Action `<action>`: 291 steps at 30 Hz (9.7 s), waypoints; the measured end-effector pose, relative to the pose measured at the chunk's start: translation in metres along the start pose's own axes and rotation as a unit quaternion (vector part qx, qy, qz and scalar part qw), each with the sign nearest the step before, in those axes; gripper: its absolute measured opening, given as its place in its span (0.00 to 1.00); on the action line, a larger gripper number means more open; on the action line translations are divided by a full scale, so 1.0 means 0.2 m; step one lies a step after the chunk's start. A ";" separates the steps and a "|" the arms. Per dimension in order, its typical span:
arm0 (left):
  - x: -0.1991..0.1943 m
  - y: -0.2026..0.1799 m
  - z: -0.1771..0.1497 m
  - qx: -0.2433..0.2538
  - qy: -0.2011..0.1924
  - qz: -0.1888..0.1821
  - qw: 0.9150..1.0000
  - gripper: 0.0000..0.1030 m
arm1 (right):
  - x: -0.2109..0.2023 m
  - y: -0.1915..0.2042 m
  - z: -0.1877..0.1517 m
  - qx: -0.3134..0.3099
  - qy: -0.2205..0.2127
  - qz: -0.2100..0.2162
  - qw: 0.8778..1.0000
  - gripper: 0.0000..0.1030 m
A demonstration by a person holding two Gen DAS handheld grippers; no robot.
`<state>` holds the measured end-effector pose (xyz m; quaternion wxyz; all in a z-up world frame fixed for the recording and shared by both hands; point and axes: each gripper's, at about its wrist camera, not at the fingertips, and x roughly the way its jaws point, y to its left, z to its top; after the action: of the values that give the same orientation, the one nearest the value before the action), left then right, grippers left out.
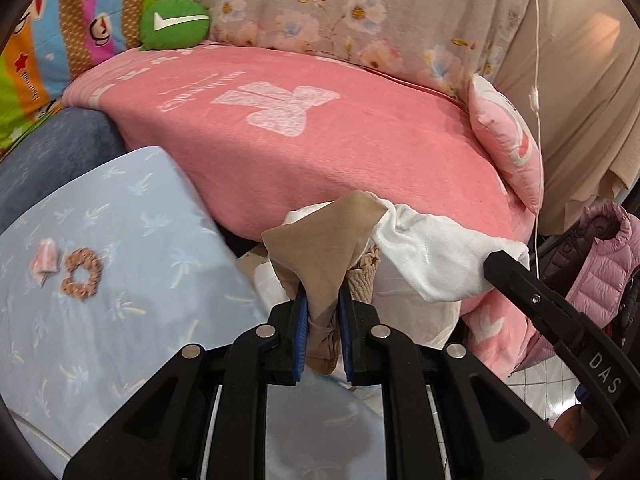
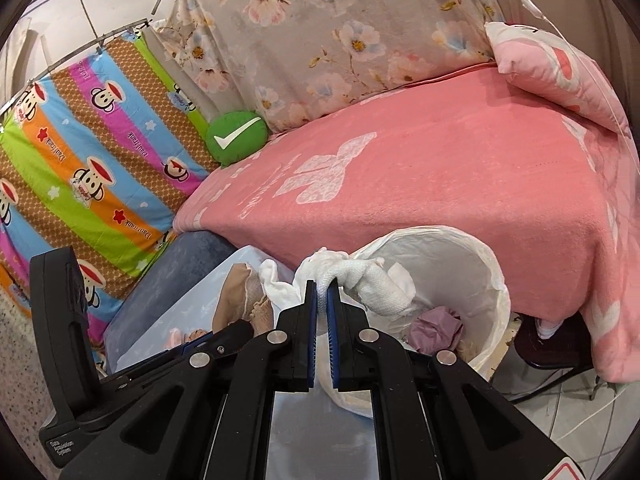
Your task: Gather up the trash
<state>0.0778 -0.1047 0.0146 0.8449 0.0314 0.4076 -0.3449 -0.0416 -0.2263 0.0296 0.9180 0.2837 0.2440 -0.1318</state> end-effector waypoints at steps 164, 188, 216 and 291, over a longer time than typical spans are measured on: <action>-0.16 0.52 -0.11 -0.087 -0.019 0.083 0.993 0.21 | 0.36 0.54 -0.32 -0.100 0.099 0.004 0.990 0.08; 0.01 -0.04 0.00 0.002 0.003 0.024 1.000 0.21 | 0.09 0.01 -0.08 -0.027 0.039 -0.050 0.998 0.08; 0.08 -0.03 0.06 0.004 -0.001 0.044 0.999 0.57 | 0.20 -0.01 0.01 -0.048 0.035 -0.065 0.996 0.14; -0.22 0.08 -0.30 -0.025 -0.025 0.169 0.985 0.92 | -0.12 0.12 -0.29 -0.184 0.045 -0.148 0.971 0.85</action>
<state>0.0283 -0.0489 0.0015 0.9016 0.0700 0.3834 -0.1877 -0.0748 -0.1701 0.0118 0.9125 0.0759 0.3449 -0.2064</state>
